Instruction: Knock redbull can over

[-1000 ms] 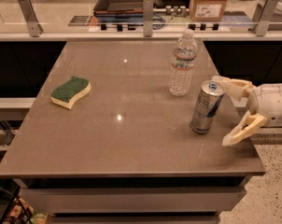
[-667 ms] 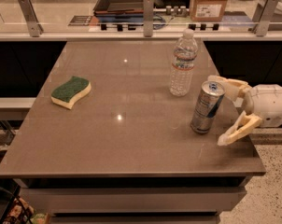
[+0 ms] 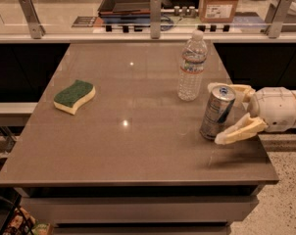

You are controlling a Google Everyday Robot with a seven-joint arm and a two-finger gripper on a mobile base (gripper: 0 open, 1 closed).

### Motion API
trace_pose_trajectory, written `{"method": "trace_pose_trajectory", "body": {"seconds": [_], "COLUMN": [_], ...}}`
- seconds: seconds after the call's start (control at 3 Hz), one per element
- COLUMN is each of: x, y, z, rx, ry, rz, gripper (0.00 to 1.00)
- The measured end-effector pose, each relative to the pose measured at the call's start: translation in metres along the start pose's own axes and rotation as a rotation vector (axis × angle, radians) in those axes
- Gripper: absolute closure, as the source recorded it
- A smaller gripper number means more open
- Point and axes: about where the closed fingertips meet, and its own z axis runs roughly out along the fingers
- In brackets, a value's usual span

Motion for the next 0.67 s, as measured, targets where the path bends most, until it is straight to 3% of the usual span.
{"method": "trace_pose_trajectory", "body": {"seconds": [0.67], "x": [-0.0016], "y": [0.0001], "z": [0.0045], "rx": [-0.008], "ry": [-0.002], "rz": [-0.002], "gripper": [0.64]}}
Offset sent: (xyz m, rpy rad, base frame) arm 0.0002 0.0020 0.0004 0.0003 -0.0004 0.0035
